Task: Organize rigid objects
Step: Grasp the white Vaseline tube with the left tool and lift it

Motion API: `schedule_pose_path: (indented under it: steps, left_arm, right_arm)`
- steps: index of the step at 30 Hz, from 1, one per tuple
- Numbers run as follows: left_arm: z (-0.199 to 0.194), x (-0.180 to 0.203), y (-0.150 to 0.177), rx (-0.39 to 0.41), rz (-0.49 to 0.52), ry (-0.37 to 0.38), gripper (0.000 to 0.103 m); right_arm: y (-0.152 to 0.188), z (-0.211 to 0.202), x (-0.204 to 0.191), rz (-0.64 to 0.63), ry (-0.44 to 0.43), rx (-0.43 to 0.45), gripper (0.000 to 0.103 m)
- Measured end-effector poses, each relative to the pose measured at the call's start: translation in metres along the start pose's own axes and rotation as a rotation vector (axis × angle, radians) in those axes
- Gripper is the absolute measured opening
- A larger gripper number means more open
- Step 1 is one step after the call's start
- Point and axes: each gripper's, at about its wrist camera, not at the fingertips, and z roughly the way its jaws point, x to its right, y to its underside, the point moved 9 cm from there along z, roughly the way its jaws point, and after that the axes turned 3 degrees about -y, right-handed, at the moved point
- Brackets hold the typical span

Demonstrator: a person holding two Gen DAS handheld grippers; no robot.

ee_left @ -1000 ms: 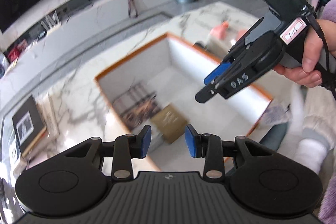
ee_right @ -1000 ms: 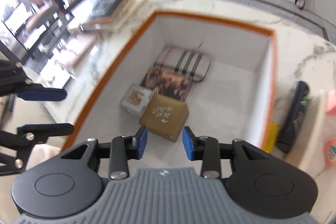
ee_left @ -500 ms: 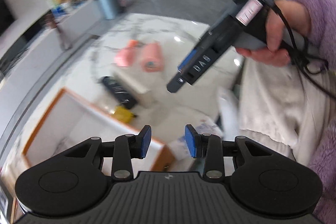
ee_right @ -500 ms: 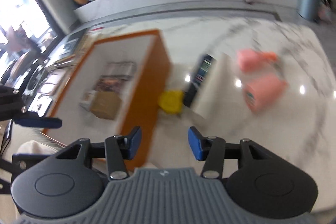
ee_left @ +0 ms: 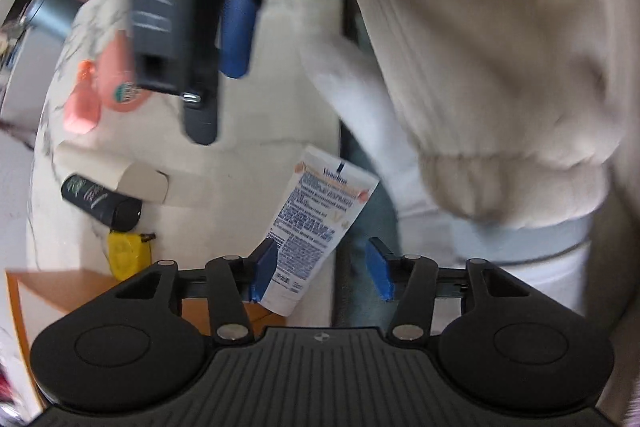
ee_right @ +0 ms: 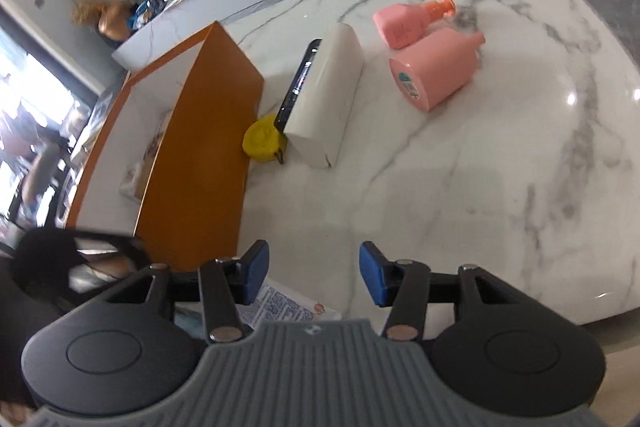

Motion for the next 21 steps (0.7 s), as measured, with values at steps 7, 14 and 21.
schedule_pose_path:
  steps: [7,14,21]
  left_arm:
    - [0.037,0.003,-0.003,-0.072,0.121,-0.072,0.065]
    - [0.051,-0.007,0.001,-0.083,0.103,-0.063,0.053]
    - [0.035,-0.034,0.012,-0.024,-0.103,0.010,0.042]
  right_arm:
    - [-0.002,0.008,0.013,0.099,-0.077,-0.035,0.052]
    - [-0.004,0.015,0.018,0.142,-0.115,-0.050,0.053]
    - [-0.005,0.015,0.023,0.174,-0.131,-0.049,0.053]
